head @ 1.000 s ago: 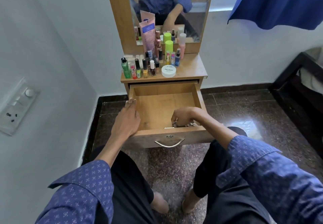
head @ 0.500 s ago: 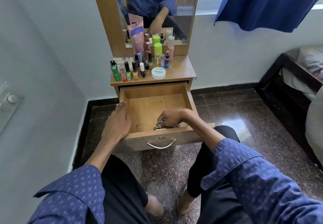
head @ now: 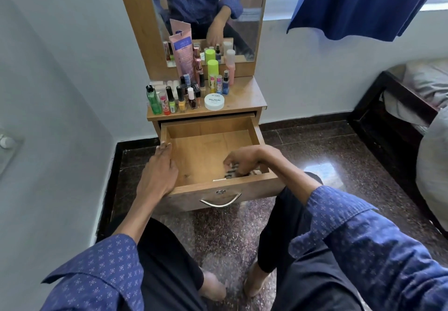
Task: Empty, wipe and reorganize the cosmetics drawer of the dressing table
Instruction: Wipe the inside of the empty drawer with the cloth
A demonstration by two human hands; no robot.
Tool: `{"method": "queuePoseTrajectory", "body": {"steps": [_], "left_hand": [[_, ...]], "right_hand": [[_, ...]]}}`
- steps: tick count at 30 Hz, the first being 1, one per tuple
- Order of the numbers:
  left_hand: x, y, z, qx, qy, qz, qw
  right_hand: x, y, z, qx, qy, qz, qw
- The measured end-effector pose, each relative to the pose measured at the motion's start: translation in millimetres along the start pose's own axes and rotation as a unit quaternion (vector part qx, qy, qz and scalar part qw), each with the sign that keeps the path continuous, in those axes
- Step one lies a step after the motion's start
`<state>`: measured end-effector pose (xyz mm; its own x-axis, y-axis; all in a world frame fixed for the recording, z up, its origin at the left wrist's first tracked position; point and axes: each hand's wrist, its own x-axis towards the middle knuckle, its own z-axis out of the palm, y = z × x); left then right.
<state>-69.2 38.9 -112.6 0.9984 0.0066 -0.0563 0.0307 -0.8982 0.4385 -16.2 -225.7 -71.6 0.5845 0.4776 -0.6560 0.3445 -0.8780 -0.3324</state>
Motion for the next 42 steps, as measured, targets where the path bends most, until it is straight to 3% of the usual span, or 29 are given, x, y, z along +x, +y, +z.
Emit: {"method": "queuePoseTrajectory", "body": {"steps": [4, 10, 14, 21, 26, 29, 32, 36, 39, 42], "left_hand": [[-2, 0, -2, -0.003, 0.003, 0.003, 1.0], [-2, -1, -3, -0.005, 0.004, 0.004, 1.0], [-4, 4, -4, -0.001, 0.003, -0.003, 1.0], [-4, 1, -4, 0.0, 0.005, 0.011, 1.0], [-4, 0, -5, -0.002, 0.006, 0.003, 1.0], [-6, 2, -6, -0.002, 0.001, 0.002, 1.0], [-7, 4, -7, -0.006, -0.003, -0.004, 1.0], [-8, 5, -9, -0.018, 0.001, -0.004, 1.0], [-9, 6, -12, -0.057, 0.008, -0.014, 0.998], [-12, 12, -16, -0.117, 0.011, -0.033, 0.993]], "right_hand": [[-5, -1, 14, 0.039, 0.078, -0.067, 0.994], [-32, 39, -10, 0.009, 0.037, -0.024, 0.999], [-23, 24, -15, -0.045, 0.036, -0.026, 0.998], [-2, 7, 5, 0.048, 0.066, -0.101, 0.992], [-15, 38, -10, -0.102, -0.029, -0.003, 0.994], [-8, 27, -16, -0.152, -0.081, 0.001, 0.985], [0, 13, -22, -0.103, -0.095, -0.038, 0.989], [11, 4, -10, 0.044, -0.025, -0.13, 0.99], [13, 10, -2, 0.086, 0.022, -0.136, 0.987], [11, 22, 3, 0.198, 0.103, -0.115, 0.968]]}}
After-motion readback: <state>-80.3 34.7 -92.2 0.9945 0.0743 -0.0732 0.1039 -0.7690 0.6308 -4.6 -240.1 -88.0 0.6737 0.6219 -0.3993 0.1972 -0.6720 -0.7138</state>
